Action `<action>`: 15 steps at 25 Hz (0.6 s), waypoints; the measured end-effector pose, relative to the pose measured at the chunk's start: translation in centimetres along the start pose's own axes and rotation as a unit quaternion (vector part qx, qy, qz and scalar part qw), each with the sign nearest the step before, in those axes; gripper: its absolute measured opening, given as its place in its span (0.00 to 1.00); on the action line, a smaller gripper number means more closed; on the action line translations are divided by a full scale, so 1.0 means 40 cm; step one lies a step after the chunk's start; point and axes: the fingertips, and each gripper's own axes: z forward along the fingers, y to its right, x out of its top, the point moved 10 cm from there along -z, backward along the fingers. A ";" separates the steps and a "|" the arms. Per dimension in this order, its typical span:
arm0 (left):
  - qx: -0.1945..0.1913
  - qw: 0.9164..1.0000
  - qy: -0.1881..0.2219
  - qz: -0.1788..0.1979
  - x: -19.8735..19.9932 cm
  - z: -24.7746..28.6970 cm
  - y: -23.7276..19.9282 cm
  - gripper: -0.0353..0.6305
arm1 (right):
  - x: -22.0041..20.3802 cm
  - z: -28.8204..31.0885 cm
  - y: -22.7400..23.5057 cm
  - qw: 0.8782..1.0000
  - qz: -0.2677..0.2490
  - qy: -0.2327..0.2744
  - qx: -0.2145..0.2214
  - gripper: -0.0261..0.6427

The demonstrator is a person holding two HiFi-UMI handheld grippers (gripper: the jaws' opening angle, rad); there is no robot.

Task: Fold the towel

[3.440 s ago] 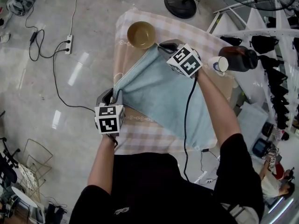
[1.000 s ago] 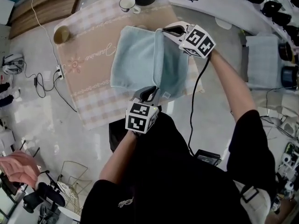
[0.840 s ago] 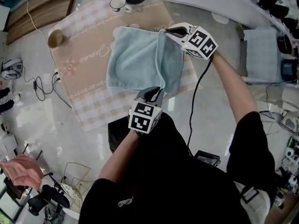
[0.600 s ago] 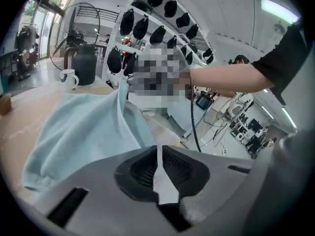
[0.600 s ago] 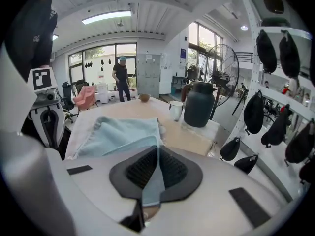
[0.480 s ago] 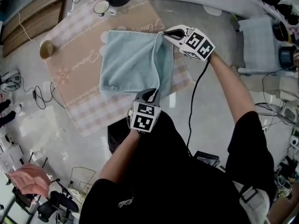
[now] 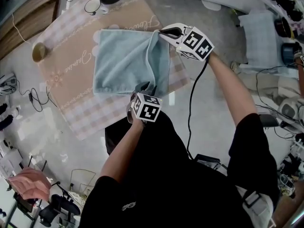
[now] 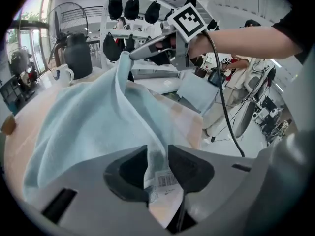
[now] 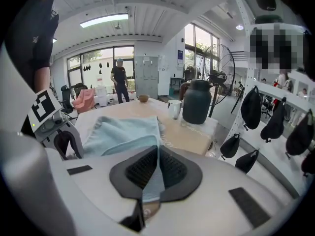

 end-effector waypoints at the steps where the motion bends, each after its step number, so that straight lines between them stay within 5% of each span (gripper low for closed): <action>1: -0.003 1.000 -0.011 0.001 -0.004 0.013 0.002 0.22 | -0.004 -0.002 0.000 1.000 0.001 0.000 -0.001 0.06; 8: -0.010 1.000 -0.004 -0.024 -0.002 0.000 -0.011 0.11 | -0.023 -0.016 0.009 1.000 0.005 0.000 -0.005 0.06; 15: -0.087 0.996 0.034 0.000 0.031 -0.071 0.072 0.10 | -0.046 -0.056 0.039 1.000 0.020 0.000 -0.019 0.06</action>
